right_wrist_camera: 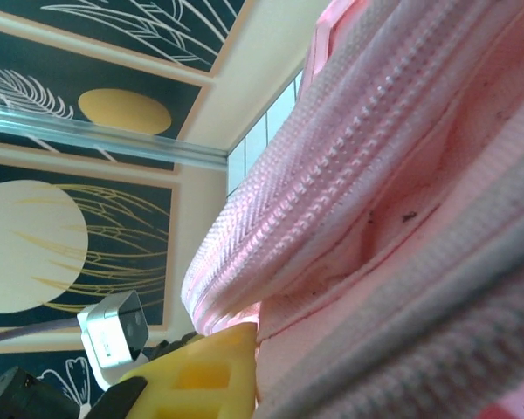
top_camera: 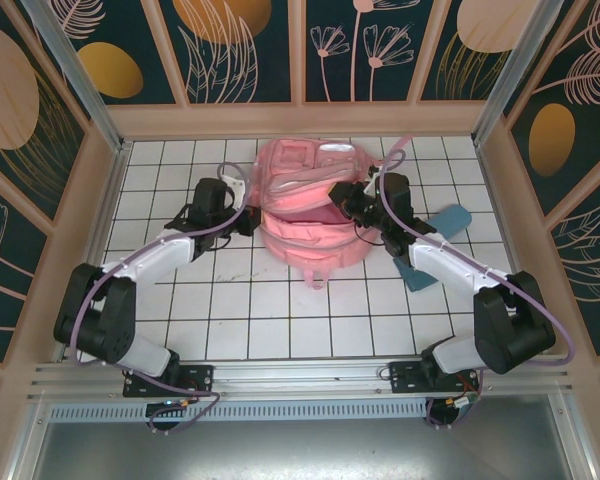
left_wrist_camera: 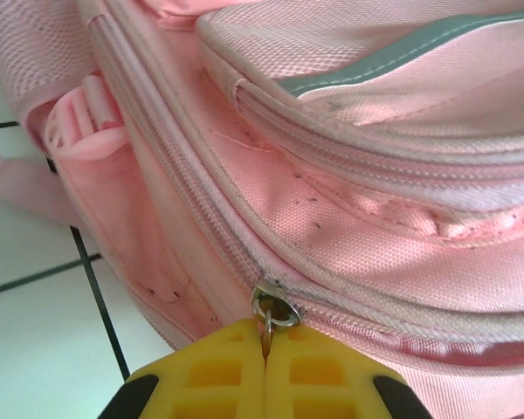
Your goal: Pack the student bag
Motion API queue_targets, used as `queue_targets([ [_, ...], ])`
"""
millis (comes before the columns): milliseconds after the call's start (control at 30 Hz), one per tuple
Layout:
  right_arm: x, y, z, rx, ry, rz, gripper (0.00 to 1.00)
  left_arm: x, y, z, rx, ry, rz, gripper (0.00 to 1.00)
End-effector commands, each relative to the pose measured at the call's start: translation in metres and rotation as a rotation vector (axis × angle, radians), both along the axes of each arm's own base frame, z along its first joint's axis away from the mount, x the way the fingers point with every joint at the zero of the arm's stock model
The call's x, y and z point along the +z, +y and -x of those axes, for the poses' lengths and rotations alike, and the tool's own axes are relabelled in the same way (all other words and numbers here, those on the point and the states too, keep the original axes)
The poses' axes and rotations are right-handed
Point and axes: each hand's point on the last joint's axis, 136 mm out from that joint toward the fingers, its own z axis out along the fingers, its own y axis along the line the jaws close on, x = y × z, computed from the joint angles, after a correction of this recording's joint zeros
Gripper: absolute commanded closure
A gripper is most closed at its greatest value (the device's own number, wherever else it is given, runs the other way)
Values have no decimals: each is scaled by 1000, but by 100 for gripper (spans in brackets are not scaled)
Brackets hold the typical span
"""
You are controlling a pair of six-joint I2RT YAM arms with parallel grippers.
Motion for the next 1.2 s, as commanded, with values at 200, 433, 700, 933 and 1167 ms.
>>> queue_targets([
  [200,31,39,11,15,-93,-90,42,57,-31,25,-94,-117,156,100],
  [433,12,61,26,-49,48,-187,38,63,-59,36,-173,-110,181,100],
  [700,-17,60,17,-147,182,-125,56,46,-53,35,-152,-72,104,100],
  [933,-26,51,12,-171,183,-52,93,13,-8,18,84,33,-72,100],
  [1167,-20,51,19,-115,147,-34,98,0,19,-2,186,93,-35,100],
])
